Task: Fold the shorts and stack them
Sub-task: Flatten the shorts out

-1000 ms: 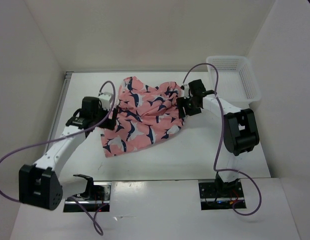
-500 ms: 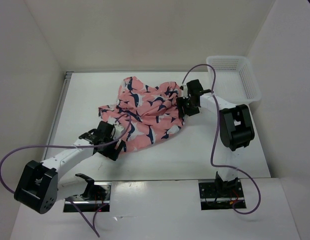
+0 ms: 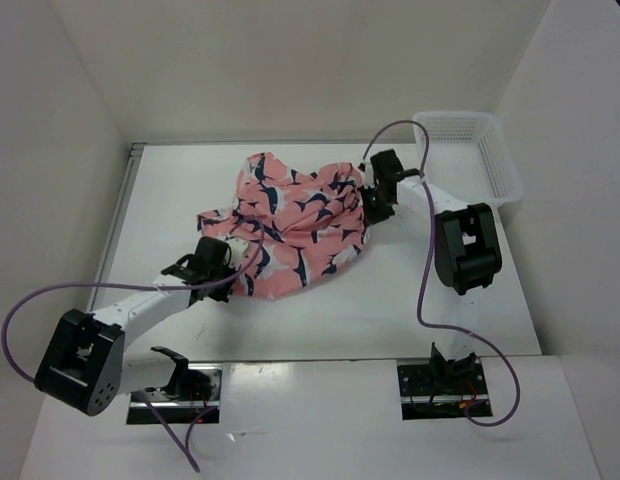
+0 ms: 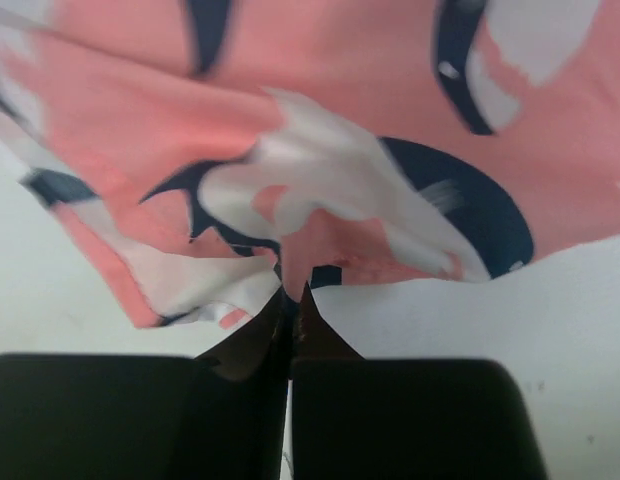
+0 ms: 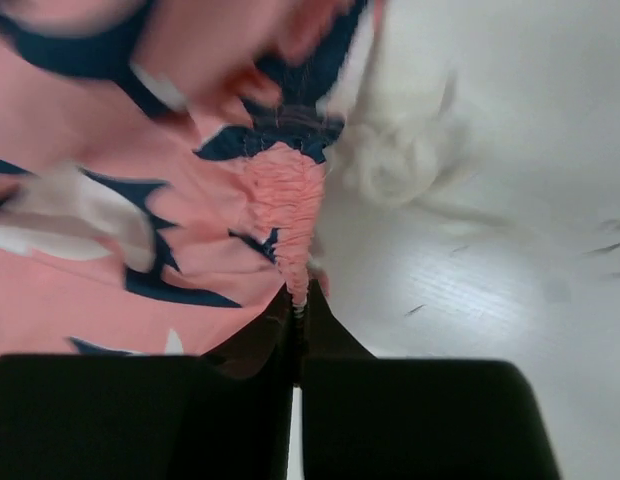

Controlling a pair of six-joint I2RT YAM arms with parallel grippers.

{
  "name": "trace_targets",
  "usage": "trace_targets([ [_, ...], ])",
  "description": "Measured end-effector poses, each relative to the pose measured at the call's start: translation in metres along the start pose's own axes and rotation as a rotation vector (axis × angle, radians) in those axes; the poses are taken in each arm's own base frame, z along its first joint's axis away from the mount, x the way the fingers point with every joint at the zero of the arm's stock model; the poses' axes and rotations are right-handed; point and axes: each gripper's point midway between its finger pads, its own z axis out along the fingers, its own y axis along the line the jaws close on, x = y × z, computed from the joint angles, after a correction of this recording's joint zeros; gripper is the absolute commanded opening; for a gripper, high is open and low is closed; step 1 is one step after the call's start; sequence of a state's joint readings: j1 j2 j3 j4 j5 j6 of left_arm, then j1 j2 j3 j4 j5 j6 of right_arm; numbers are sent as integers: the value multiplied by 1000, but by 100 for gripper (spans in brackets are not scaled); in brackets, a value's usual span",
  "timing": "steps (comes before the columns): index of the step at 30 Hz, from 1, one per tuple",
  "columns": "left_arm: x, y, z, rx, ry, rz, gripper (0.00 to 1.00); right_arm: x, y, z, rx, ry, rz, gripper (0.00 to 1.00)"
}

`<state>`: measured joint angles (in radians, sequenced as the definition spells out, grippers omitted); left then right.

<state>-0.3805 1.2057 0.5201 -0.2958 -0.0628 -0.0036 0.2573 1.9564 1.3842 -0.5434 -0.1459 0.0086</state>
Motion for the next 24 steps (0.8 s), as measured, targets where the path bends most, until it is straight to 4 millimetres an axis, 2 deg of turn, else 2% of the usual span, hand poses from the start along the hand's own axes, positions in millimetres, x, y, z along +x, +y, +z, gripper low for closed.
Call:
trace_targets([
  [1,-9,7,2,-21,-26,-15,0,-14,1,-4,-1,-20,-4,0],
  [2,-25,17,1,-46,-51,-42,0,-37,3,-13,1,-51,-6,0],
  [3,-49,31,-1,-77,-87,-70,0,-66,6,-23,-1,-111,-15,0],
  [4,-85,50,-7,-114,-146,-104,0,-104,10,-41,-4,-199,-25,0],
  [5,-132,71,-18,-152,-236,-133,0,-151,16,-70,-6,-323,-37,0],
  [6,-187,95,-37,-196,-352,-159,0,-192,22,-104,-9,-451,-51,0],
  [7,-241,119,-65,-238,-476,-180,0,-226,28,-143,-11,-576,-62,0],
  [8,-293,141,-103,-283,-629,-194,0,-257,35,-191,-10,-715,-73,0],
  [9,-329,157,-143,-322,-756,-206,0,-275,40,-231,-9,-821,-82,0],
  [10,-351,167,-183,-356,-863,-214,0,-283,44,-269,-9,-906,-89,0],
  [11,-364,172,-221,-382,-957,-217,0,-283,47,-304,-5,-971,-94,0],
  [12,-367,171,-250,-398,-1020,-219,0,-278,49,-334,0,-1023,-99,0],
  [14,-355,162,-288,-407,-1095,-217,0,-260,52,-371,4,-1070,-110,0],
  [16,-328,153,-293,-405,-1086,-216,0,-238,53,-380,4,-1065,-131,0],
  [17,-312,148,-289,-402,-1064,-217,0,-226,53,-372,2,-1034,-142,0],
  [18,-297,145,-278,-397,-1027,-218,0,-213,52,-360,2,-997,-159,0],
  [20,-263,137,-252,-384,-929,-220,0,-182,47,-317,-4,-874,-190,0],
  [22,-228,129,-221,-366,-815,-222,0,-141,40,-255,-19,-692,-221,0],
  [24,-193,120,-197,-343,-709,-220,0,-89,31,-192,-34,-483,-240,0],
])
